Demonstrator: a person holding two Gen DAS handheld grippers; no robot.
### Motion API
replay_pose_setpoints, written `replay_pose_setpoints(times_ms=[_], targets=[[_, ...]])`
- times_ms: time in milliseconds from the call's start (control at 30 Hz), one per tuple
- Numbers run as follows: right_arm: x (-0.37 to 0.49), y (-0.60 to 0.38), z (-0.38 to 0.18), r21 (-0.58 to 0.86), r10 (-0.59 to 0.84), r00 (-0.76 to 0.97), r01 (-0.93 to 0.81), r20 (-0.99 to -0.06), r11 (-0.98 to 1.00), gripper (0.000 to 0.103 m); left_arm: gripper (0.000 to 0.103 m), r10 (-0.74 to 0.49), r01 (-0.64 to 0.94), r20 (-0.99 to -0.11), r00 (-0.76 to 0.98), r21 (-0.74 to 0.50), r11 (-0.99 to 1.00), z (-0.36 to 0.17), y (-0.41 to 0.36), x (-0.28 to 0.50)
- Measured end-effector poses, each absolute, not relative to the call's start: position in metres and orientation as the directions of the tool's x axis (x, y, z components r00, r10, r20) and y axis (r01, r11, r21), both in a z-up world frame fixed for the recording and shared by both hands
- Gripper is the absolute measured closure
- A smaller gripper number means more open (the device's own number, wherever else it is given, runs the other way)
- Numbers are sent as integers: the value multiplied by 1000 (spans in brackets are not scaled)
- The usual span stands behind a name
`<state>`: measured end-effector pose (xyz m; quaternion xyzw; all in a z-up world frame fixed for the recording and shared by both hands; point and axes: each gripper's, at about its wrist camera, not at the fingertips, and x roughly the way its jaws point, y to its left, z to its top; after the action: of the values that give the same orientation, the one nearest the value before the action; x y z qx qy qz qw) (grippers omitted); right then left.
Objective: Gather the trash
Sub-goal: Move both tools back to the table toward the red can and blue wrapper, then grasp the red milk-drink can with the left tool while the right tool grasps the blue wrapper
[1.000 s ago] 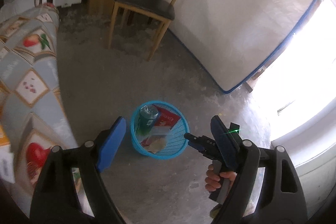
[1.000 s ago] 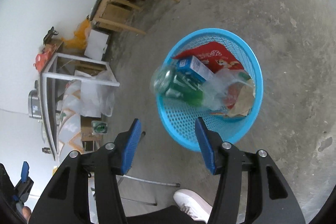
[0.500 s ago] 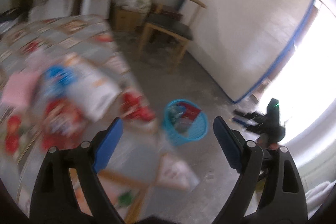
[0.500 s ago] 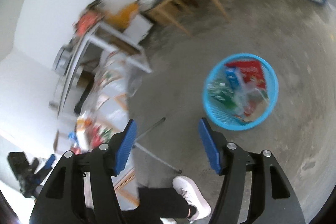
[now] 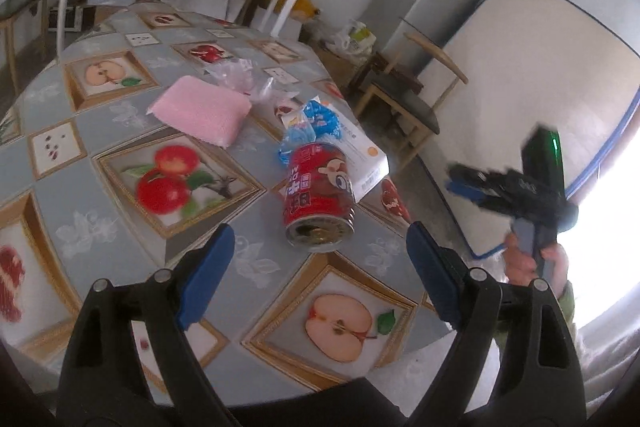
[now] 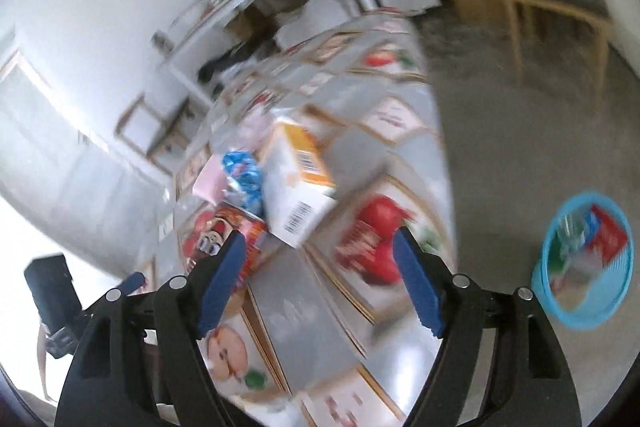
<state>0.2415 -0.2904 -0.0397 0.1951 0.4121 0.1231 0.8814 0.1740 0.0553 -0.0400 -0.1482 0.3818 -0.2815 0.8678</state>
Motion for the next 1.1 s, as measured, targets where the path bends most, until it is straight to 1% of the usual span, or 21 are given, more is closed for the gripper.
replay_pose_setpoints(times_ms=[33, 133, 300, 433, 533, 633, 667, 700, 733, 800, 833, 900, 967, 1067, 1100], targets=[[252, -279, -35, 416, 362, 626, -65, -691, 907, 29, 19, -601, 376, -581, 549, -470, 799, -42, 53, 181], [278, -254, -23, 396, 400, 590, -143, -701, 907, 29, 19, -619, 378, -586, 523, -492, 784, -46, 38, 201], [321, -214, -17, 335, 394, 495, -208, -774, 919, 29, 19, -617, 369, -641, 456, -495, 787, -61, 6, 238], [352, -182, -25, 258, 343, 431, -243, -835, 935, 29, 19, -582, 374, -690, 430, -450, 811, -75, -17, 258], [368, -164, -32, 200, 300, 411, -269, -861, 942, 30, 20, -559, 343, -720, 411, -445, 827, -83, -21, 268], [381, -152, -46, 156, 253, 378, -269, -891, 950, 41, 20, -571, 307, -725, 386, -482, 820, -90, -16, 276], [386, -149, -51, 158, 253, 366, -270, -896, 950, 47, 20, -576, 301, -724, 379, -492, 817, -91, -15, 278], [387, -147, -54, 162, 256, 359, -272, -897, 949, 49, 22, -586, 294, -722, 368, -507, 810, -93, -14, 280], [388, -144, -55, 159, 254, 359, -274, -898, 949, 54, 26, -594, 284, -721, 356, -523, 804, -95, -13, 281], [386, -141, -57, 150, 248, 363, -278, -898, 949, 64, 27, -611, 271, -716, 338, -548, 792, -97, -12, 285], [386, -141, -58, 154, 251, 360, -277, -899, 948, 66, 28, -619, 268, -712, 331, -559, 785, -98, -11, 285], [384, -141, -60, 172, 264, 350, -272, -899, 947, 77, 31, -626, 269, -711, 320, -565, 780, -100, -13, 286], [381, -143, -61, 189, 278, 349, -269, -895, 945, 82, 33, -630, 271, -716, 300, -570, 776, -102, -16, 285], [376, -146, -58, 213, 301, 363, -262, -882, 941, 85, 39, -644, 267, -714, 276, -586, 765, -103, -19, 283], [373, -147, -56, 226, 312, 371, -258, -875, 939, 86, 39, -646, 267, -713, 274, -589, 763, -104, -19, 282]])
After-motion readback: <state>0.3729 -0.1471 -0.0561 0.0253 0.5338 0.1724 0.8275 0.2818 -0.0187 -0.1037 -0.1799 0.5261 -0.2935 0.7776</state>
